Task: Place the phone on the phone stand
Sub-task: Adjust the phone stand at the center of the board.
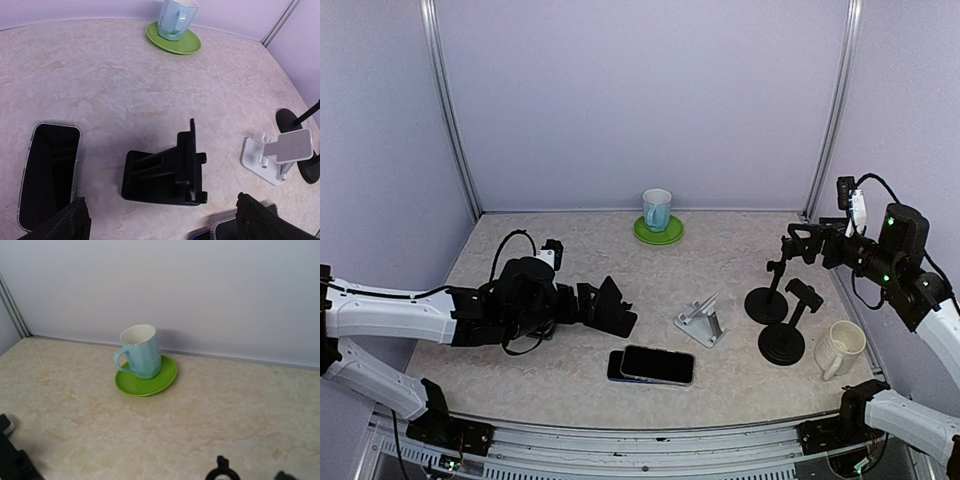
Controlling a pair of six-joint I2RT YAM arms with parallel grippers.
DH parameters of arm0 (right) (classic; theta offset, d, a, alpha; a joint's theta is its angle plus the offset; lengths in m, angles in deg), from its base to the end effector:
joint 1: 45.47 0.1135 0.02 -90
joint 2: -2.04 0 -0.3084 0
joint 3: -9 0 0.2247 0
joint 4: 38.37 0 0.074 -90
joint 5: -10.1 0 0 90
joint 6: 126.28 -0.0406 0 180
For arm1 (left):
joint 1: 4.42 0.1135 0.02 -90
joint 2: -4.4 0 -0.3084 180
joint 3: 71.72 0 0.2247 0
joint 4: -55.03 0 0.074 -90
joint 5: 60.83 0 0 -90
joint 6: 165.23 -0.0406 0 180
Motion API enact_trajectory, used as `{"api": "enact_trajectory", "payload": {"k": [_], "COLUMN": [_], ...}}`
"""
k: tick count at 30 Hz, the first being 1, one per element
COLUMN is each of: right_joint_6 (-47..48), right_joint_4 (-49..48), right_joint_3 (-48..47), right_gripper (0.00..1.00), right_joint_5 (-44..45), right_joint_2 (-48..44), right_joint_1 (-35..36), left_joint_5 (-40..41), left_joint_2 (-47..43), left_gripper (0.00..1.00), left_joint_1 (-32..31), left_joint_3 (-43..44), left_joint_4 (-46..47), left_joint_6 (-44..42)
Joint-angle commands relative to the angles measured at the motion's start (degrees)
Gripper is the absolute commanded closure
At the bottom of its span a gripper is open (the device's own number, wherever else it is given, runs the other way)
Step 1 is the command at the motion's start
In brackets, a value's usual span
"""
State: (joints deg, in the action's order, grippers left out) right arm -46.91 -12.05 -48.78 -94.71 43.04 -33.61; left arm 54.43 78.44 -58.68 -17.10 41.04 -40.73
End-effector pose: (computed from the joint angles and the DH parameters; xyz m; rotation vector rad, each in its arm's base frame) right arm 0.1095 0.0336 0.3619 -0.2110 1.7465 0.5114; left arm 0.1540 -0.1843 0.2743 0.1113 2.1224 -0.4565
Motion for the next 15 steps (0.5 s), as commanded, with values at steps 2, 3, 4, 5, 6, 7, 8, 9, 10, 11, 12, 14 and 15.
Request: {"api": "enact_trajectory", "payload": {"k": [2,3,4,5,6,7,8,9,10,11,12,14,15], "right_joint_6": [-0.54,-0.59,-0.54,-0.58,-0.6,-0.6,-0.58,-0.54,-0.54,-0.56,-0.49,-0.48,-0.51], "right_joint_4": [-0.65,-0.63,-0.57,-0.56,-0.57,-0.62,-0.49,-0.54,-0.54,-0.45,-0.39,-0.43,-0.46], "right_joint_3": [0.9,0.86,0.9,0.98,0.99,0.95,0.91,0.91,0.85,0.82,0.74,0.65,0.64], "right_gripper": [0.0,0.0,0.0,0.0,0.0,0.0,0.0,0.0,0.0,0.0,0.0,0.0,0.0], "right_joint_5": [-0.56,-0.49,-0.51,-0.53,-0.56,-0.55,-0.51,-0.57,-0.57,-0.58,-0.59,-0.5,-0.56], "right_joint_2": [-1.04,-1.13,-1.23,-1.33,-1.42,-1.44,-1.44,-1.51,-1.53,-1.51,-1.57,-1.57,-1.6], "right_joint_1": [-0.62,-0.66,-0.66,-0.61,-0.61,-0.62,-0.64,-0.69,-0.65,-0.68,-0.65,-0.63,-0.63], "left_joint_5": [-2.05,-2.61,-3.37,-3.79,-4.08,-4.22,-4.32,-4.29,-4.32,-4.51,-4.72,-5.1,-5.2], "left_joint_2": [-0.61,-0.14,0.35,0.92,1.53,2.04,2.75,3.46,4.15,4.86,5.84,7.05,7.61], "left_gripper": [0.02,0.02,0.03,0.05,0.06,0.07,0.07,0.08,0.09,0.13,0.17,0.24,0.29], "left_joint_1": [-1.99,-1.99,-1.99,-1.98,-1.99,-1.99,-1.99,-1.99,-1.92,-1.84,-1.75,-1.33,-1.04], "left_joint_3": [1.76,2.28,2.68,3.04,3.38,3.66,3.89,4.16,4.45,4.79,5.12,6.14,6.47], "left_joint_4": [1.0,1.09,1.32,1.59,1.84,2.11,2.51,2.79,3.07,3.48,3.85,4.24,4.41], "left_joint_6": [3.2,3.35,3.52,3.59,3.64,3.64,3.59,3.25,3.1,2.74,2.2,1.72,1.45]}}
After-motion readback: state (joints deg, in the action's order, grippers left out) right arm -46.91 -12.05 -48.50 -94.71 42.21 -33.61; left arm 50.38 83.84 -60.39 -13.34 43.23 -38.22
